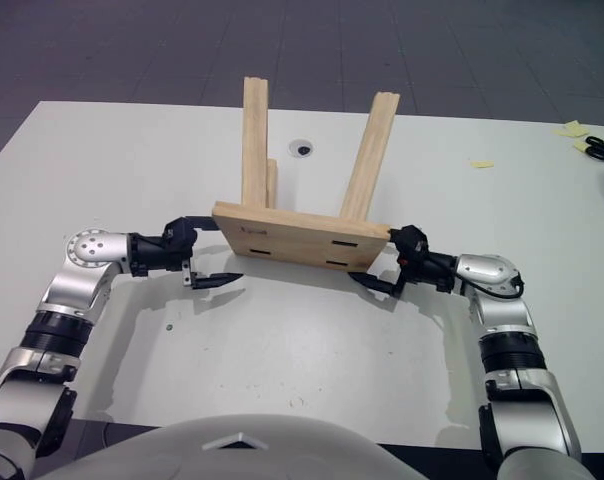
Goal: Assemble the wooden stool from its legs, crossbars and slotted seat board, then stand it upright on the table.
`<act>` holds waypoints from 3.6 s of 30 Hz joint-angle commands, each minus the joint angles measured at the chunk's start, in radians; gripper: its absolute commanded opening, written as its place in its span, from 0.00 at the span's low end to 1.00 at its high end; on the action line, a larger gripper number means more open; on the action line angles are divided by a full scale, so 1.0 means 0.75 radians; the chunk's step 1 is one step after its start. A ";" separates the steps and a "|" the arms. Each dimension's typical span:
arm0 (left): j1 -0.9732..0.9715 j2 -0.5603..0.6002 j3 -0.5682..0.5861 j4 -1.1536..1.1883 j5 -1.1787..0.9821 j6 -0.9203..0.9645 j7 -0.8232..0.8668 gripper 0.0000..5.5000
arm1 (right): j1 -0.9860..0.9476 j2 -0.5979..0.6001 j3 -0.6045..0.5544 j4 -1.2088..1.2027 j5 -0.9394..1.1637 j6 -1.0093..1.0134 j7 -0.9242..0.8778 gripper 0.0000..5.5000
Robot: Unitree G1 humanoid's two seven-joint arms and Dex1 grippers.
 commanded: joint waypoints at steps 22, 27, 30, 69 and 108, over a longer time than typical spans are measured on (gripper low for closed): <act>-0.155 -0.051 -0.006 0.074 -0.041 0.200 -0.122 0.56 | -0.102 -0.035 0.022 0.010 -0.005 0.211 0.156 0.52; -0.152 -0.059 -0.014 0.067 -0.040 0.208 -0.124 0.40 | -0.110 -0.031 0.038 0.017 -0.019 0.208 0.160 0.37; -0.156 -0.059 -0.014 0.072 -0.036 0.205 -0.121 0.32 | -0.109 -0.030 0.051 0.011 -0.025 0.217 0.174 0.34; -0.520 -0.291 0.864 -0.076 -0.944 1.722 1.392 0.32 | -0.433 0.456 -0.975 -0.734 1.143 1.889 -1.191 0.45; -0.096 -0.632 0.349 -0.188 0.060 0.169 1.540 0.97 | 0.177 0.572 -0.386 -0.446 -0.250 -0.104 -1.596 0.98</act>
